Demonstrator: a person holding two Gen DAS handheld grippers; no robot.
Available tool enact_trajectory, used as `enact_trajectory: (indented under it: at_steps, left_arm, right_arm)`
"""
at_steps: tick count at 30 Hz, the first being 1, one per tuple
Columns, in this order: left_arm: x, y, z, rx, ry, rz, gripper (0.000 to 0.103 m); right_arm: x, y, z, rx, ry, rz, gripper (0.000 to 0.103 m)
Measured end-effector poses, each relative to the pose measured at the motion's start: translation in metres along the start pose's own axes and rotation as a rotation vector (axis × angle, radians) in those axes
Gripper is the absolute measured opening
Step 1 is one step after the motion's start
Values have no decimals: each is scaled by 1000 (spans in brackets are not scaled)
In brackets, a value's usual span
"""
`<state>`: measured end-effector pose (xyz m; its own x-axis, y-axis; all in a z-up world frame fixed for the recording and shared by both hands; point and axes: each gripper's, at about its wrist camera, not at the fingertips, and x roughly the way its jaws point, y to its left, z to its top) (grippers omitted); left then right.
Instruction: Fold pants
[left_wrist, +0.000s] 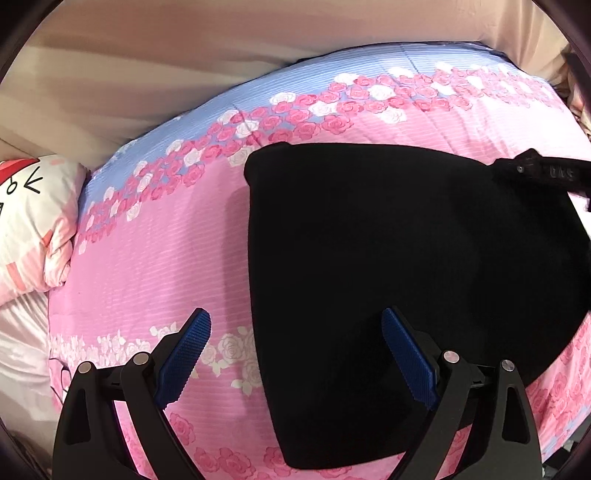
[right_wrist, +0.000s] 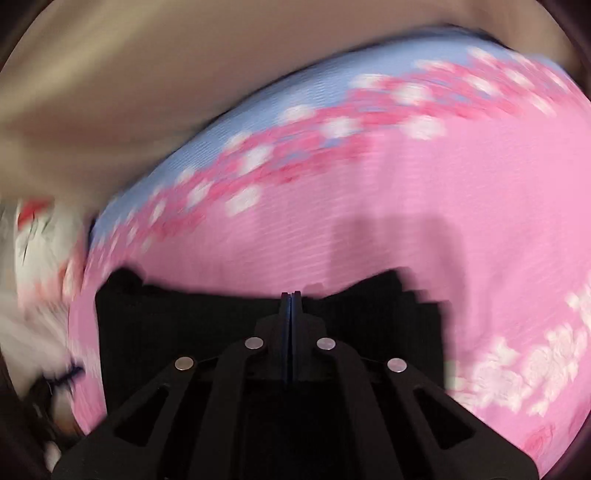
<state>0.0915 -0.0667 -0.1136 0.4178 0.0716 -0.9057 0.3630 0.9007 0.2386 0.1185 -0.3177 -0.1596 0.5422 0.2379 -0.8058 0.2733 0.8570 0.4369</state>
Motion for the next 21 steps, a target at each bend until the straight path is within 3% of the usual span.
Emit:
enact_trajectory:
  at_steps: [2, 7, 12, 16, 21]
  left_arm:
    - [-2, -2, 1, 11, -7, 7, 92]
    - [-1, -5, -1, 2, 7, -13, 92]
    - [-2, -1, -4, -12, 24, -20, 92]
    - [-7, 10, -12, -38, 23, -6, 92]
    - [-7, 31, -28, -86, 46, 0, 92]
  right_arm:
    - [-16, 0, 1, -4, -23, -41, 5]
    - [-33, 63, -13, -177, 15, 109, 5]
    - [14, 137, -20, -334, 163, 244, 5]
    - [43, 170, -22, -400, 241, 297, 5]
    - [105, 190, -16, -427, 318, 251, 0]
